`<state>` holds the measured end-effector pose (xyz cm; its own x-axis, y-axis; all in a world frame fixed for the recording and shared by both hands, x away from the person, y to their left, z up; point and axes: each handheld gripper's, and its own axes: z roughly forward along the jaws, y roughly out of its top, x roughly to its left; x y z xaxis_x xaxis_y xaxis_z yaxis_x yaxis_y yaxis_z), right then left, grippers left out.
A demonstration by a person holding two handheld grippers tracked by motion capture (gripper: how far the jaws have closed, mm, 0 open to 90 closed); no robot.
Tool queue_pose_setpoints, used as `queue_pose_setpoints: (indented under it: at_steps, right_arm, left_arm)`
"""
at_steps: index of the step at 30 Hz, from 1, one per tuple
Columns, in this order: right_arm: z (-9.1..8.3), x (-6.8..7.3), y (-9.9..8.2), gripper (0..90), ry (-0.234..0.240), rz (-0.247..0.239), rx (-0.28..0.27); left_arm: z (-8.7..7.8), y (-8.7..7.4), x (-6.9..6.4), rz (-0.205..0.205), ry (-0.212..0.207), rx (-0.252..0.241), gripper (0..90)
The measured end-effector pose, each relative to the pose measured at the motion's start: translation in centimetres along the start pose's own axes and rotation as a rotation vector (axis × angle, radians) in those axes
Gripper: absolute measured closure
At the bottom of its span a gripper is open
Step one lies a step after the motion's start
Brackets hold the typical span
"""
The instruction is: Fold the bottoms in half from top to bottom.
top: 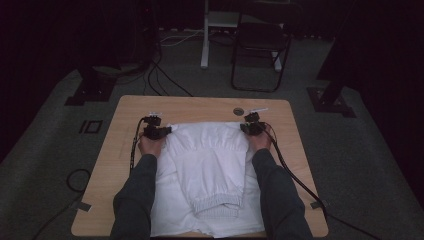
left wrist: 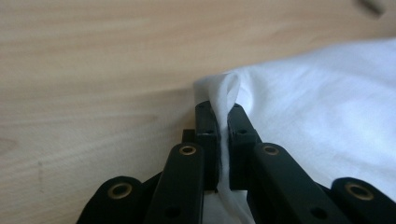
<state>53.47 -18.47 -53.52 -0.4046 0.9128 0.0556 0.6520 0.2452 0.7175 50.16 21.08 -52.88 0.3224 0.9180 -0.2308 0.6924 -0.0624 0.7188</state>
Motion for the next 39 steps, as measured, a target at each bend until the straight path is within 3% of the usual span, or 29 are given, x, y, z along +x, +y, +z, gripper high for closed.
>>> queue_pose_setpoints:
  at_steps: [2, 3, 6, 8, 10, 14, 15, 17, 21, 27, 32, 33, 36, 37, 38, 39]
  right_arm:
    - [-0.6, -0.4, 0.1, 84.7, 0.019, 0.024, -0.028]
    - [-1.8, -1.4, 0.4, 85.0, 0.063, 0.068, -0.074]
    - [-2.9, -2.0, 0.8, 85.2, 0.085, 0.074, -0.108]
    - [-4.7, -2.4, 1.2, 85.2, 0.101, 0.052, -0.164]
    - [-6.0, -2.6, 1.3, 85.2, 0.118, 0.043, -0.201]
    - [-7.9, -2.5, 0.9, 85.2, 0.148, 0.012, -0.252]
    - [-7.9, -2.5, 0.9, 85.2, 0.148, 0.012, -0.252]
    - [-10.0, -2.1, -0.2, 85.1, 0.177, -0.041, -0.289]
    - [-11.4, -1.9, -1.1, 85.1, 0.198, -0.05, -0.314]
    - [-14.0, -0.9, -3.6, 85.1, 0.227, -0.082, -0.346]
    - [-15.3, -0.3, -5.7, 85.1, 0.247, -0.1, -0.349]
    - [-15.9, 0.1, -6.9, 85.0, 0.263, -0.105, -0.344]
    - [-16.2, 0.4, -8.3, 85.0, 0.271, -0.113, -0.329]
    - [-16.3, 0.7, -9.6, 84.9, 0.285, -0.11, -0.309]
    - [-16.2, 0.8, -10.2, 84.9, 0.281, -0.111, -0.294]
    - [-16.1, 0.9, -10.8, 84.9, 0.281, -0.106, -0.279]
  left_arm:
    - [-0.4, 0.1, 0.1, -0.013, -0.02, -0.02, 86.7]
    - [-1.2, 0.5, 0.2, -0.028, -0.049, -0.057, 86.7]
    - [-2.0, 1.0, 0.1, -0.036, -0.079, -0.097, 86.8]
    - [-3.3, 1.7, -0.2, -0.032, -0.117, -0.152, 86.7]
    - [-3.7, 1.8, -0.4, -0.026, -0.124, -0.162, 86.7]
    - [-6.1, 1.6, -0.9, 0.046, -0.155, -0.189, 86.7]
    - [-6.1, 1.6, -0.9, 0.046, -0.155, -0.189, 86.6]
    - [-7.7, 1.1, -1.3, 0.078, -0.185, -0.212, 86.6]
    - [-8.9, 0.4, -1.8, 0.099, -0.209, -0.23, 86.5]
    - [-11.6, -1.8, -2.7, 0.116, -0.266, -0.276, 86.3]
    - [-12.9, -4.2, -2.9, 0.131, -0.299, -0.261, 85.8]
    - [-13.3, -5.7, -3.0, 0.134, -0.313, -0.238, 85.8]
    - [-13.5, -7.1, -3.1, 0.147, -0.318, -0.208, 85.7]
    - [-13.5, -8.5, -3.2, 0.15, -0.329, -0.174, 85.7]
    - [-13.5, -8.5, -3.2, 0.15, -0.329, -0.174, 85.7]
    - [-13.4, -9.8, -3.3, 0.151, -0.333, -0.139, 85.7]
